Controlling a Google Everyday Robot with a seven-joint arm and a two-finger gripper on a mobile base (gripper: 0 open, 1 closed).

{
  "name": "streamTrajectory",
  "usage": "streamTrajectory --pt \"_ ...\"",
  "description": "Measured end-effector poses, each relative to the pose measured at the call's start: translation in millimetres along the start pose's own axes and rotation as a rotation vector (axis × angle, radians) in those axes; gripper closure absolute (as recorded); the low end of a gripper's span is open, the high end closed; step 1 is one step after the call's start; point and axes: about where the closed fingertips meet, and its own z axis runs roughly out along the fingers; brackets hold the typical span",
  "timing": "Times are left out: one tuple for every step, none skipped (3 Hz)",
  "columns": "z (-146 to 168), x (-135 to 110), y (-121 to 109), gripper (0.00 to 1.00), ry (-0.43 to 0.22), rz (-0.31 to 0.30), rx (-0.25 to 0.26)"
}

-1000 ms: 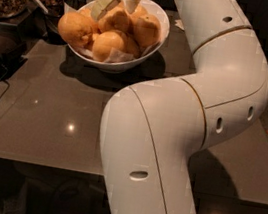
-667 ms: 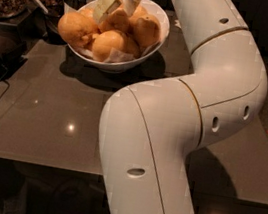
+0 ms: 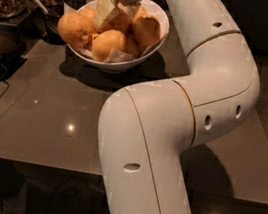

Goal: Pick orange from white bowl

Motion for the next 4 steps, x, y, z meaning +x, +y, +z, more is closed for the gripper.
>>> streamTrajectory --pt "-1.2 -0.3 -0.5 0.42 0.002 0.001 -0.002" --pt "-0.4 -2.0 -3.3 0.61 -0.002 -0.009 0.006" --pt "-0.4 -2.1 -3.3 0.84 -0.002 -0.009 0.006" --pt "-1.1 -9.9 2.1 1.00 -0.046 -0.031 -0.031"
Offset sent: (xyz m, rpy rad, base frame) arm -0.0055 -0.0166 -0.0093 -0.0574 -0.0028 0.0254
